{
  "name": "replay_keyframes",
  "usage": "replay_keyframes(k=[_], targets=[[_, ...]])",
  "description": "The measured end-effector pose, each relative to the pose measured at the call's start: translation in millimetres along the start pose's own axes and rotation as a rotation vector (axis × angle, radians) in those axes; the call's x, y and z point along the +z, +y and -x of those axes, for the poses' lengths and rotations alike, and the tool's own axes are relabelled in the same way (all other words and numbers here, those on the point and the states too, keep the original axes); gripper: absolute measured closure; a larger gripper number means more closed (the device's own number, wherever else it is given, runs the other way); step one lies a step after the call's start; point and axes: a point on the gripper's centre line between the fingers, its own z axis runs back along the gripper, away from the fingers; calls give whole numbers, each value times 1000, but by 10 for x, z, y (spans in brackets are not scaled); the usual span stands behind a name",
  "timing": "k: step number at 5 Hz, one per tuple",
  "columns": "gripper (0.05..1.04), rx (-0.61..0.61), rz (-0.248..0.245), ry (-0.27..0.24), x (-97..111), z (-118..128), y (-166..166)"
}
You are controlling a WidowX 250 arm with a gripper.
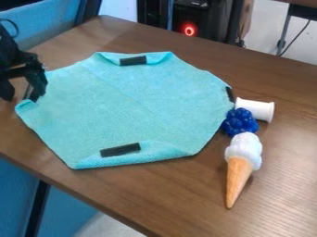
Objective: Fold the cloth from the bottom left to the top right
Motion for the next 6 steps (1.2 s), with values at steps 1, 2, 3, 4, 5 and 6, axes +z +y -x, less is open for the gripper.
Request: replay_keyframes(k=[1, 2, 3, 4, 5, 6], targets=[[148, 15, -19, 8, -45, -12, -17], [441, 32, -37, 13, -92, -38, -4], [734, 35, -9, 58, -81, -2, -76], [931, 37, 16, 89, -60, 38, -221], [1015, 40, 37, 91, 28, 40, -344], [1028, 62, 84, 110, 164, 5, -570]])
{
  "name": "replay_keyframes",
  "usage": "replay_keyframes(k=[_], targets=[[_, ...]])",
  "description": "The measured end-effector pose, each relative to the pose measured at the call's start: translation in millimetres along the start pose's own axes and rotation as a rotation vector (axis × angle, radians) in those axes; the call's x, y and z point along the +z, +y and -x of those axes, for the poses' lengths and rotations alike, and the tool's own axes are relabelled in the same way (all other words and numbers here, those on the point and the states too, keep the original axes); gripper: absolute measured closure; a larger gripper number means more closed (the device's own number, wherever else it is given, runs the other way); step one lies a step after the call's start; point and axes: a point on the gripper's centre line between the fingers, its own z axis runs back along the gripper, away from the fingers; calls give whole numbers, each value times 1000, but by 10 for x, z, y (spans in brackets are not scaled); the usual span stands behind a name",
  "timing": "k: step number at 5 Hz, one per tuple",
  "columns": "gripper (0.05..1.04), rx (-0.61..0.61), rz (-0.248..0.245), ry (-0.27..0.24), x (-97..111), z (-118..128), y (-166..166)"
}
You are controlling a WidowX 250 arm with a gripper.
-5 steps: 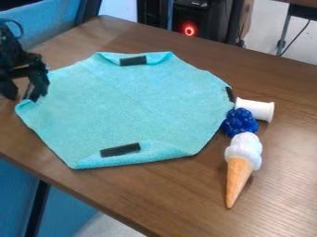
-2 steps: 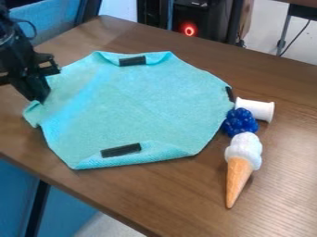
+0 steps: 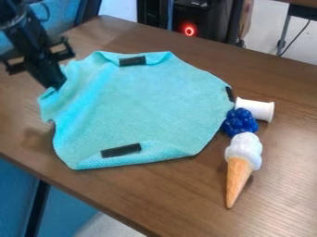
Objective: Fold the cloth from the bottom left to the top right
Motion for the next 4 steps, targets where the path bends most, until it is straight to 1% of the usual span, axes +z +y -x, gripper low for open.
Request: replay_keyframes(k=[1, 2, 4], targets=[[1028, 16, 59, 16, 206, -31, -393], [1029, 44, 108, 29, 276, -57, -723], [1029, 107, 123, 68, 42, -92, -1321]])
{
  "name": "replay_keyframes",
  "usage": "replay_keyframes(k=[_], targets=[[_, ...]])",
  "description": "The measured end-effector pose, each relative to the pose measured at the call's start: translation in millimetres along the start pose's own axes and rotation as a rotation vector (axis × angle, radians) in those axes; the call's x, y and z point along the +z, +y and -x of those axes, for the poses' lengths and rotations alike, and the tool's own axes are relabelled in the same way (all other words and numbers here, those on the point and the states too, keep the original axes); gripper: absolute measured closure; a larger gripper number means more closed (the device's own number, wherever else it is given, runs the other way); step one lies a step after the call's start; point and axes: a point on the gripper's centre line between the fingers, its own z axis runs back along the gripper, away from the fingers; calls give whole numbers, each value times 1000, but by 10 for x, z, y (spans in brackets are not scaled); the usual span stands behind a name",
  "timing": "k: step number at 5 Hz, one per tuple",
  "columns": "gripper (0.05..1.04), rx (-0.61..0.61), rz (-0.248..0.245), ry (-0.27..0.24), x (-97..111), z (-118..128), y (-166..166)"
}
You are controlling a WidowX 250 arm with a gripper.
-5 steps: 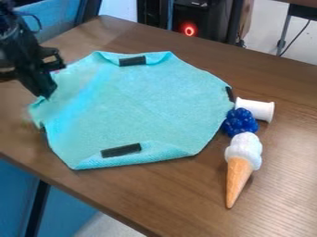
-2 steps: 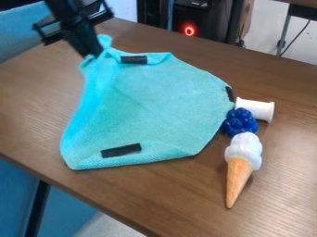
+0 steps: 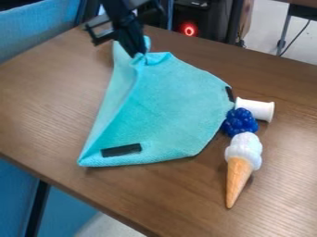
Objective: Fold the cloth from the bottom left to the top right
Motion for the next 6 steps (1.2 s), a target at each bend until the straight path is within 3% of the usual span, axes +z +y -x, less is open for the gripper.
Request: replay_keyframes(k=[2, 4, 5, 6], targets=[[1029, -6, -8, 12, -428, 156, -473], [1008, 19, 7, -5, -676, 247, -719], [895, 29, 14, -2, -811, 248, -817], [660, 26, 24, -2, -908, 204, -929]])
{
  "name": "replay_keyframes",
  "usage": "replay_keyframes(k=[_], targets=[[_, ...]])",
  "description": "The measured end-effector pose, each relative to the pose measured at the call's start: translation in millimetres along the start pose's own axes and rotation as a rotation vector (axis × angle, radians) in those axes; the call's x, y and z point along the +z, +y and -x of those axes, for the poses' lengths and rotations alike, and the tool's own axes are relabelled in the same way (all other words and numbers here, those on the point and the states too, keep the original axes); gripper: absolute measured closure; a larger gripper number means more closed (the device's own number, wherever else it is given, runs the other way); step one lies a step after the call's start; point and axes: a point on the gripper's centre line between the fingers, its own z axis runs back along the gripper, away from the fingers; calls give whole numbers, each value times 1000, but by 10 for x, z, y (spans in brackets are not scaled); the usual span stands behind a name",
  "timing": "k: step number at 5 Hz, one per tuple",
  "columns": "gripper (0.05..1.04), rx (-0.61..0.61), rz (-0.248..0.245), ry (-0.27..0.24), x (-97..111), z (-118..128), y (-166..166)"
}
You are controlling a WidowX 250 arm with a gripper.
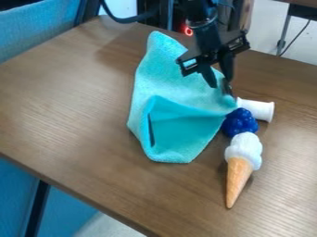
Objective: Fold the cloth from the bottom left to the top right
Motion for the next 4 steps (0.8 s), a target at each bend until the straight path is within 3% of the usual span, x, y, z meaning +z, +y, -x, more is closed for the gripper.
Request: replay_keyframes(k=[1, 2, 3, 4], targets=[[350, 4, 20, 9, -9, -15, -100], [104, -14, 50, 14, 87, -83, -157], [83, -51, 54, 9, 294, -209, 61], [83, -135, -36, 35, 882, -285, 351]])
